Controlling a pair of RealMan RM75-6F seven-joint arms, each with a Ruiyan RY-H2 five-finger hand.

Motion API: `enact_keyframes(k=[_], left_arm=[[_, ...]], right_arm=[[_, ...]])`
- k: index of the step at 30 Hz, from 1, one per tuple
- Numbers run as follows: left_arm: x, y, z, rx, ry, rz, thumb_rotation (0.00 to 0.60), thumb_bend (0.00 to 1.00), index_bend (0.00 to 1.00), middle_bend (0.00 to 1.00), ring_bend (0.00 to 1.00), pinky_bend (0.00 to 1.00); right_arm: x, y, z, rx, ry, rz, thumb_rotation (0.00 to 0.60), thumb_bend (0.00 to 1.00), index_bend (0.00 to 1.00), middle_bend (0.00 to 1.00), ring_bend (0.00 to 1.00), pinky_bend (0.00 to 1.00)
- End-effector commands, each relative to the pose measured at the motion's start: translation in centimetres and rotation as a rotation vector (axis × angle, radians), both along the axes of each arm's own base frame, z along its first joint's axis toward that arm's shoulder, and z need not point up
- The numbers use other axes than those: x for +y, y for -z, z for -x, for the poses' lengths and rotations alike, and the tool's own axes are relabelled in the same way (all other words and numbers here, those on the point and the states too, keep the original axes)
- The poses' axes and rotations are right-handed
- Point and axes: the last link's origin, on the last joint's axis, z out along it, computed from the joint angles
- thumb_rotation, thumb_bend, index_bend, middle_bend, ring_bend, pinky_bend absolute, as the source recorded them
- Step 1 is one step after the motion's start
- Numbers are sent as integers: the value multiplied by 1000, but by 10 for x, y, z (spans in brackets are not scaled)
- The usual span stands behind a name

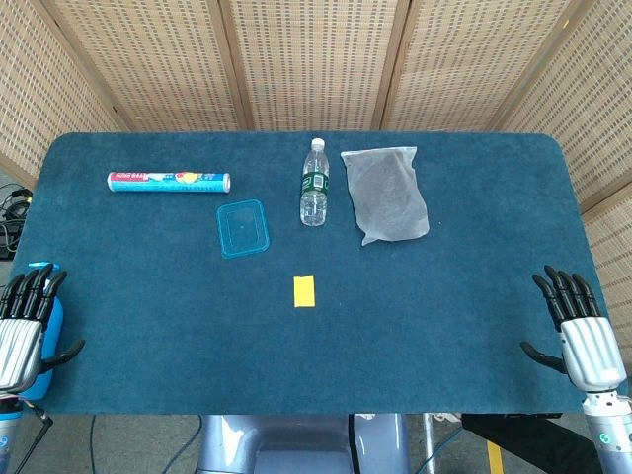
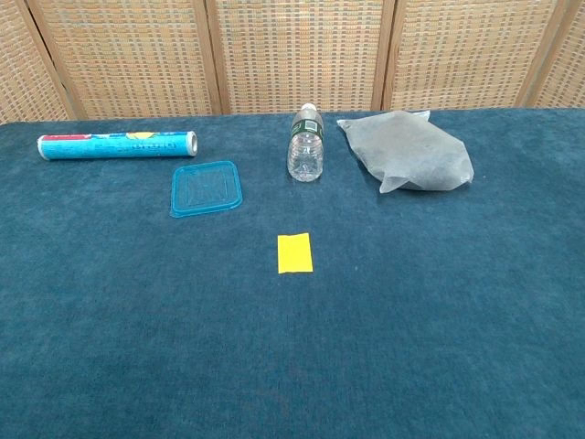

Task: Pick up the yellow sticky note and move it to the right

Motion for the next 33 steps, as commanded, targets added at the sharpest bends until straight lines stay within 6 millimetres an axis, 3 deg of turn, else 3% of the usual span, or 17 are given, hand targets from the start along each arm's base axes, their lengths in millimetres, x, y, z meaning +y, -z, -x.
enact_keyframes(k=[1, 13, 20, 28, 33], left_arm=[[0, 0, 1, -1, -2, -3, 600, 142, 0, 0, 0, 28], [6, 7, 5, 6, -14, 11, 600, 142, 0, 0, 0, 27], [10, 5, 9, -1, -30, 7, 600, 142, 0, 0, 0, 28], [12, 5, 10, -8, -38, 10, 600, 142, 0, 0, 0, 28], [12, 1, 11, -22, -37, 2, 600, 142, 0, 0, 0, 28]], right_arm=[[-2, 1, 0, -4, -4, -6, 600, 122, 5, 0, 0, 0], [-49, 19, -32, -32, -177, -183, 600, 122, 65, 0, 0, 0], [-85, 42, -83, -3, -304, -344, 600, 121, 74, 0, 0, 0], [-99, 72, -127, -23, -386, -469, 600, 121, 94, 0, 0, 0], [-102, 104, -159, -39, -429, -555, 600, 122, 112, 0, 0, 0]])
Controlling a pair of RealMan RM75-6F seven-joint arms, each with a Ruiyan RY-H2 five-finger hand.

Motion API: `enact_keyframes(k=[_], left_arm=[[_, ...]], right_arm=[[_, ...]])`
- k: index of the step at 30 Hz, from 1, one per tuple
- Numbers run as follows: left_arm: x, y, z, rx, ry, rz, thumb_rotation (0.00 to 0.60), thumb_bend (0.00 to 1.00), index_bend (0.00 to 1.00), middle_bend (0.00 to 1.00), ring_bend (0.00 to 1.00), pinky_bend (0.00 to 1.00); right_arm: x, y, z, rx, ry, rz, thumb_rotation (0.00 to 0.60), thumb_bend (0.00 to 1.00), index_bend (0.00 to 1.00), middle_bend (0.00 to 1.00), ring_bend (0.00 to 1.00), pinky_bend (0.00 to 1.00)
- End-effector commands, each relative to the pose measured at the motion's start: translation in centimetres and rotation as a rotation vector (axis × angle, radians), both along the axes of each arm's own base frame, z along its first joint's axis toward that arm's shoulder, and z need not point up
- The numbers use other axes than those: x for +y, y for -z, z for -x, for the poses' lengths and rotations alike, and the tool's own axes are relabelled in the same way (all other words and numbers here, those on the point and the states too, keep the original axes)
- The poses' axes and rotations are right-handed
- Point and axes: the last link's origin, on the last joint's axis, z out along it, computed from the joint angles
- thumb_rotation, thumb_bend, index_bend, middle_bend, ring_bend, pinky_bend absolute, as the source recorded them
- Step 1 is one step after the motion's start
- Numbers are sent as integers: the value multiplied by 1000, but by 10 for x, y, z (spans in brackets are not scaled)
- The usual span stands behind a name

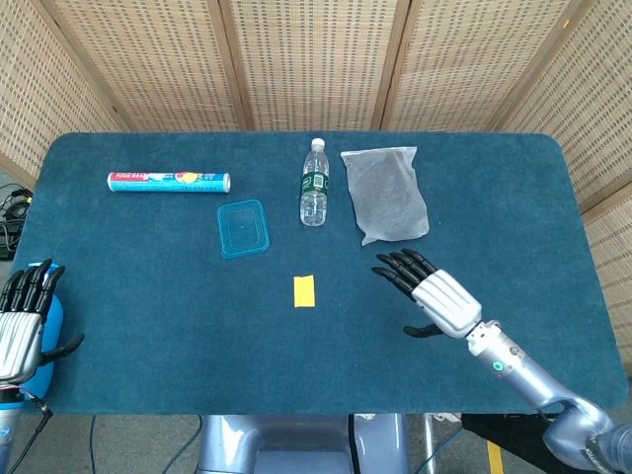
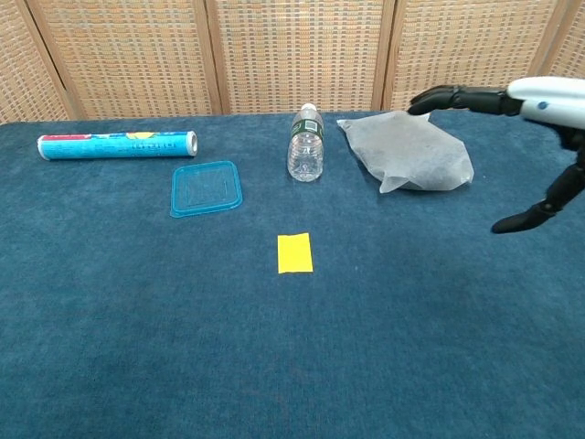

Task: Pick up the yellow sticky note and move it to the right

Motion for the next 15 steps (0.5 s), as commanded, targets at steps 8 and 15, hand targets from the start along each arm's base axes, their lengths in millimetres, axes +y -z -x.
enact_keyframes(k=[8, 15], left_arm=[[0, -3, 4, -29, -6, -4, 600, 148, 0, 0, 0, 28], [0, -8, 9, -52, -21, -13, 600, 152, 0, 0, 0, 28]], right_arm=[[-7, 68, -59, -58, -2, -82, 600, 178, 111, 0, 0, 0], [-19, 98, -73, -71, 52, -52, 600, 288, 111, 0, 0, 0]])
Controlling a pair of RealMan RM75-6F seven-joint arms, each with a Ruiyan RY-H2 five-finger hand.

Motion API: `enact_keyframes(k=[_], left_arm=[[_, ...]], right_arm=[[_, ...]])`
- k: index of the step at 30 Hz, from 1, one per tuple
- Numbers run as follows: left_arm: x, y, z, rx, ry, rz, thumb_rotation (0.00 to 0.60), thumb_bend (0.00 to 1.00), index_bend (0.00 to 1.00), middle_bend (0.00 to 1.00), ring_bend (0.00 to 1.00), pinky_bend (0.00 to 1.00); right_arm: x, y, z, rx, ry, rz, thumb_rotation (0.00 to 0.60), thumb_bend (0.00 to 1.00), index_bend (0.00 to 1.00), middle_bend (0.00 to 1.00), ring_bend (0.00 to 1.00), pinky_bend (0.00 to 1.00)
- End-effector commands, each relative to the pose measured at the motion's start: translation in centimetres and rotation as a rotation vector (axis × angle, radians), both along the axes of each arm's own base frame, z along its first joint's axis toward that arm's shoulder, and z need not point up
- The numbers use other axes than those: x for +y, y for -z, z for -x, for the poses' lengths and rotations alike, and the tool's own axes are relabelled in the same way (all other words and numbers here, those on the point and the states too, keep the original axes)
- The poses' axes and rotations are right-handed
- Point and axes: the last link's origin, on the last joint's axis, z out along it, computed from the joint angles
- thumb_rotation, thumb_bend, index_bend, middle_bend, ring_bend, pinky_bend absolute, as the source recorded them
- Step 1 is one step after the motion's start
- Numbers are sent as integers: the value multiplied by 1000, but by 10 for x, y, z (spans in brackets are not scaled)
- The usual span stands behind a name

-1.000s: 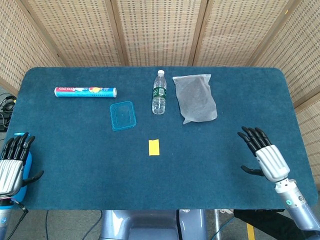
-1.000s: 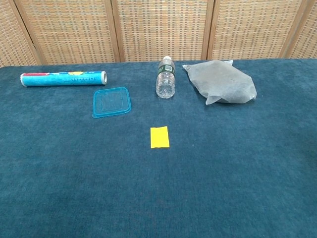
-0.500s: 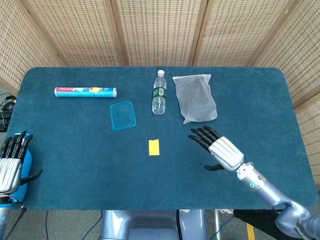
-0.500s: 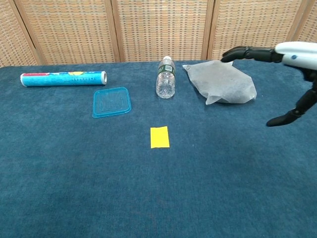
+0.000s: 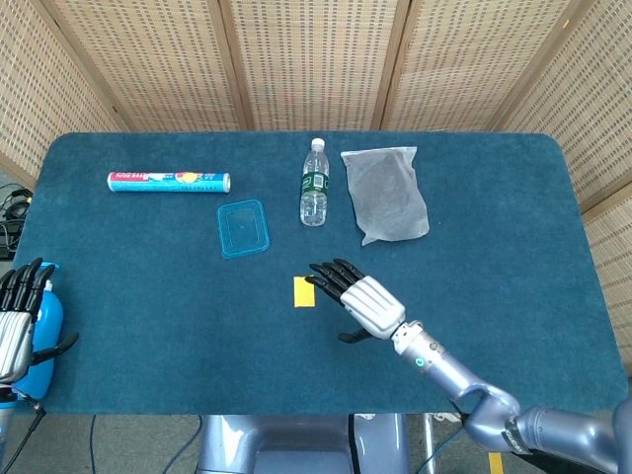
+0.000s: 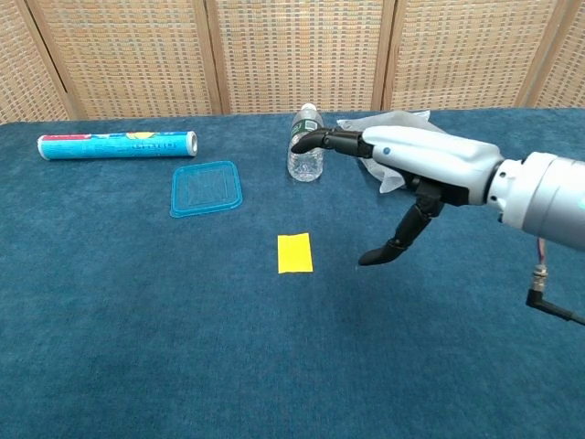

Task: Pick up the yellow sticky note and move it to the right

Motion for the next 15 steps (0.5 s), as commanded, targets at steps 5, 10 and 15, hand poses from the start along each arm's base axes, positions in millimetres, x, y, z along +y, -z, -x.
enact_keyframes(k=[5, 10, 15], left_arm=[[1, -5, 5, -21, -15, -8, 600, 154, 0, 0, 0, 28], [3, -6, 7, -30, -24, -1, 600, 155, 0, 0, 0, 28], [5, -4, 9, -33, -33, 11, 600, 159, 0, 0, 0, 28]], right_arm=[[-18, 38, -13, 19, 68, 77, 600, 307, 111, 0, 0, 0], [-22, 57, -20, 40, 89, 116, 600, 310, 123, 0, 0, 0], [-27, 71, -22, 54, 123, 137, 600, 311, 127, 0, 0, 0]])
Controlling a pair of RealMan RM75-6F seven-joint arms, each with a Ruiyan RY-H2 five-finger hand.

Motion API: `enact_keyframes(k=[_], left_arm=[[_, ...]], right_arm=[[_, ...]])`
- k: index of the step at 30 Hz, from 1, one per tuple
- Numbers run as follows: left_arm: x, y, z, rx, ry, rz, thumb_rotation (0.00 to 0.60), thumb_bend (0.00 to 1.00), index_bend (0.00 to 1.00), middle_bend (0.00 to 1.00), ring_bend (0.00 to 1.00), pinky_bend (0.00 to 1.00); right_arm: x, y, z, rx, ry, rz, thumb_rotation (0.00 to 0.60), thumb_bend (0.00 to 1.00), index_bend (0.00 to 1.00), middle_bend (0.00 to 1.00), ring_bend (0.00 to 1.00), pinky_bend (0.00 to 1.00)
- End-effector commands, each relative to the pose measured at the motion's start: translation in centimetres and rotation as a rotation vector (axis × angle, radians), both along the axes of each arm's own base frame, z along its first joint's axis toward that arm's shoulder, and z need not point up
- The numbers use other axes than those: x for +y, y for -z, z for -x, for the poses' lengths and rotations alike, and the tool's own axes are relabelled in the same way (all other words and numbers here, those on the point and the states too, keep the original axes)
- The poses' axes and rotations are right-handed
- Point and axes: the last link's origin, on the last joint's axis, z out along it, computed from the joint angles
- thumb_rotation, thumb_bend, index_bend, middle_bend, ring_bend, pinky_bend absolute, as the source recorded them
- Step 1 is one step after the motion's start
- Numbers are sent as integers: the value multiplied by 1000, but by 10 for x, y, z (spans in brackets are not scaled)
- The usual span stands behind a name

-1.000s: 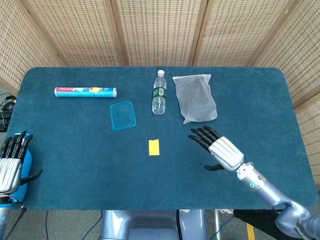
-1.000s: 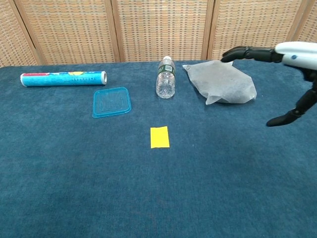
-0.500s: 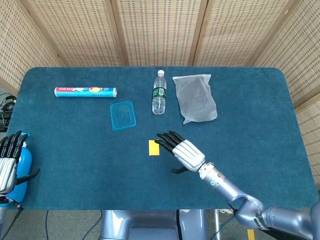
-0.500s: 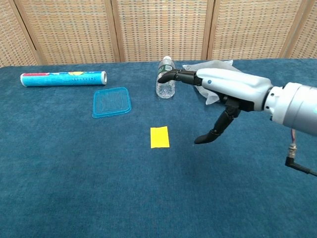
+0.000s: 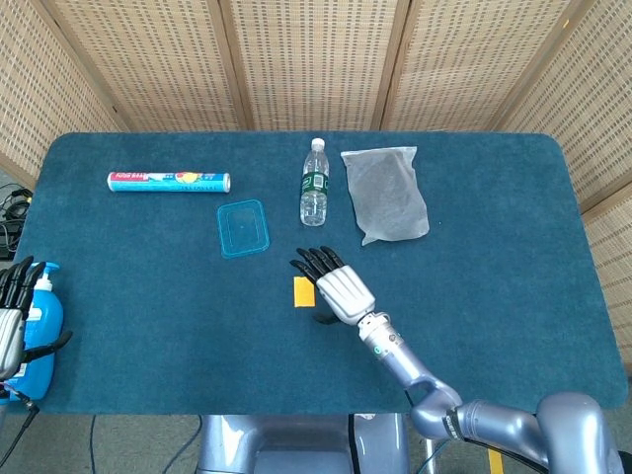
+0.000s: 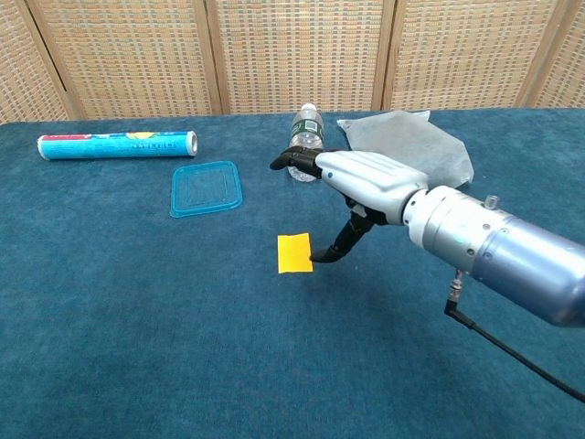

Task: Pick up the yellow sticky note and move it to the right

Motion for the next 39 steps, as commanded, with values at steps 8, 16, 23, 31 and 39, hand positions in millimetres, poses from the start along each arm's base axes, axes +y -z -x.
enact_keyframes(k=[8, 16, 23, 31, 39], left_arm=[[3, 1, 2, -9, -9, 7, 600, 163, 0, 0, 0, 29], [4, 1, 4, -13, -17, 14, 600, 164, 0, 0, 0, 29], [6, 2, 6, -15, -23, 18, 600, 165, 0, 0, 0, 29], [7, 3, 7, -11, -29, 21, 600, 164, 0, 0, 0, 29], [6, 3, 7, -7, -27, 22, 600, 165, 0, 0, 0, 29]], right_arm=[[-7, 27, -11, 27, 49, 13, 600, 311, 127, 0, 0, 0], [-8, 37, -13, 42, 61, 4, 600, 311, 130, 0, 0, 0], [-12, 45, -12, 62, 83, 10, 600, 314, 130, 0, 0, 0], [-15, 52, -4, 94, 115, 9, 600, 317, 129, 0, 0, 0], [-17, 55, 2, 127, 139, 7, 600, 321, 129, 0, 0, 0]])
